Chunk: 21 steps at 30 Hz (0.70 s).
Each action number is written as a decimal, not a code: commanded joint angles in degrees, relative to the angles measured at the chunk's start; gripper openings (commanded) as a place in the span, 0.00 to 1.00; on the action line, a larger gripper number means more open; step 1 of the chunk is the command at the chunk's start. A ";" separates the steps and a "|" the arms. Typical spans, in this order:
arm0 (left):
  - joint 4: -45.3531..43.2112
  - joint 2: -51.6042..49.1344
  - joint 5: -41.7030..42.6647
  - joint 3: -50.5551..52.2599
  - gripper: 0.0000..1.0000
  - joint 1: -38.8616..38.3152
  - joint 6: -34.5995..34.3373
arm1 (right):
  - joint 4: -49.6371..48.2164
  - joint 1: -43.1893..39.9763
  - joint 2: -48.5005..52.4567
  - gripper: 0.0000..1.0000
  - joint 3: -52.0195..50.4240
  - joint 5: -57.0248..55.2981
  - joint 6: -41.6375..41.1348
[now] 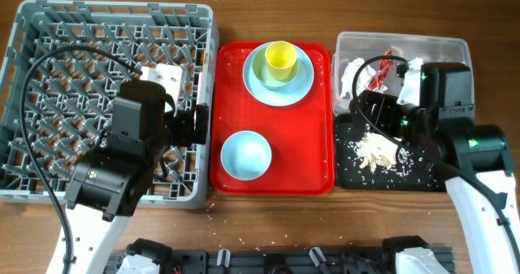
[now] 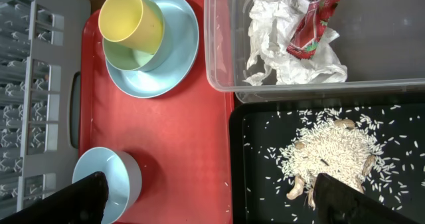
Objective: Sort waste into correct bins and load items into the dishwasher rack
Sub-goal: 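Reach the left gripper to the yellow cup and grip its rim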
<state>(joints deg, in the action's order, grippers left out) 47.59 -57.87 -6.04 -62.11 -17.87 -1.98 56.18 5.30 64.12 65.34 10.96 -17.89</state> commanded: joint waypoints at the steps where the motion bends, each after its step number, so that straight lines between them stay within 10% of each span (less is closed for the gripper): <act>1: -0.13 0.04 0.68 -0.37 1.00 0.09 0.26 | 0.00 -0.13 -0.70 1.00 0.22 0.79 -0.17; 10: -10.10 -0.33 0.39 -0.37 1.00 0.09 4.72 | 0.00 -0.13 -0.70 1.00 0.22 0.79 -0.17; 14: -18.86 -1.36 38.23 -0.37 1.00 -0.02 -2.10 | 0.00 -0.13 -0.70 1.00 0.22 0.79 -0.20; 18: -22.69 -6.01 51.21 -0.37 0.94 -0.94 -4.02 | 0.00 -0.13 -0.70 1.00 0.22 0.76 -0.17; 21: -29.11 -10.36 39.80 -0.57 0.41 -4.81 -25.11 | 0.00 -0.13 -0.70 1.00 0.22 0.79 -0.17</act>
<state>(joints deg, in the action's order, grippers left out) 21.43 -65.36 37.65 -62.00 -19.99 -9.76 56.29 5.30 64.12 65.34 10.96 -17.91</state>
